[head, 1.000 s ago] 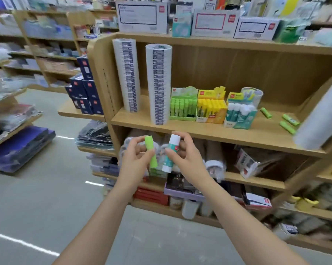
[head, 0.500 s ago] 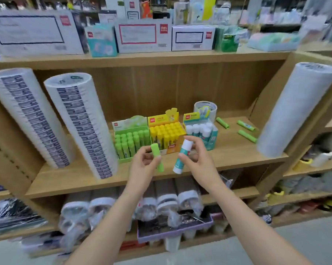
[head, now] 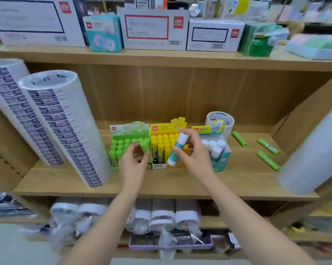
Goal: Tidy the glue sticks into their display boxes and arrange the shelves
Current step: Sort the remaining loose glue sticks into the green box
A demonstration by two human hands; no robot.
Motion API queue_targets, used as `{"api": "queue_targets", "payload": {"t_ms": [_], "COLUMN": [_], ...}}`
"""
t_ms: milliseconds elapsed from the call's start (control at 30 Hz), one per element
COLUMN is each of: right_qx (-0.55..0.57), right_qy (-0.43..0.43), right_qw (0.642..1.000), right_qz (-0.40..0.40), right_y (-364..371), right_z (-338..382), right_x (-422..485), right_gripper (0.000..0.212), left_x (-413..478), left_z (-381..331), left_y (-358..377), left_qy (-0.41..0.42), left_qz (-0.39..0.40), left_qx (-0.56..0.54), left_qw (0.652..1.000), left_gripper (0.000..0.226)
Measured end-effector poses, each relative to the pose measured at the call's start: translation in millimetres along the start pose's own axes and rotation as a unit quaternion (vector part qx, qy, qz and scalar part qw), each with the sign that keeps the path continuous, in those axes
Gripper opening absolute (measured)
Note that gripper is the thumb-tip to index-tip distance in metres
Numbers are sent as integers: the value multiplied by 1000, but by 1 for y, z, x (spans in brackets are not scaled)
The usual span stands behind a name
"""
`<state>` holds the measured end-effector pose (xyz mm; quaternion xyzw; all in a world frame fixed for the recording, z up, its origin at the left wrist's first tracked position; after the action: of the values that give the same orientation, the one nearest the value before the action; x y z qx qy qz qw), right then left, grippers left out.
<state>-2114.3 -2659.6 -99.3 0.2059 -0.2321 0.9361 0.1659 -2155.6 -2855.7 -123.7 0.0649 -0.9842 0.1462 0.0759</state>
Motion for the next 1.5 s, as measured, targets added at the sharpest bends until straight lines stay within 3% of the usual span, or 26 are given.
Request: {"api": "queue_targets", "payload": {"t_ms": [200, 400, 600, 867, 1067, 1233, 1500], "right_qx": [-16, -69, -92, -129, -129, -113, -41], "right_qy": [-22, -23, -28, -17, -19, -23, -45], "right_qw": [999, 995, 992, 987, 987, 989, 996], "right_qz": [43, 68, 77, 90, 90, 93, 69], "right_y": [33, 63, 73, 80, 80, 81, 56], "right_z": [7, -1, -5, -16, -18, -18, 2], "right_x": [23, 33, 33, 33, 32, 32, 31], "right_gripper": [44, 45, 46, 46, 46, 48, 44], "left_x": [10, 21, 28, 24, 20, 18, 14], "left_z": [3, 8, 25, 25, 29, 32, 32], "left_y": [-28, -28, -16, -16, -18, -16, -10], "left_qy": [54, 85, 147, 180, 216, 261, 260], "left_qz": [-98, -82, -30, -10, -41, -60, -44], "left_qx": [147, 214, 338, 317, 318, 342, 381], "left_qw": [983, 970, 929, 931, 922, 901, 886], "left_gripper": [35, 38, 33, 41, 27, 31, 38]}}
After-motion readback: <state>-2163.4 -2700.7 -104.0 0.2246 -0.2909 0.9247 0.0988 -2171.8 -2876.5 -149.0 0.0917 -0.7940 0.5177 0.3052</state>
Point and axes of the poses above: each hand's wrist, its own x-axis towards the middle knuckle, its own y-axis out of the palm, z = x × y, the point moved 6 cm from there along x, towards the middle knuckle, and after that the axes turned 4 degrees about -y, right-handed, at the moved point
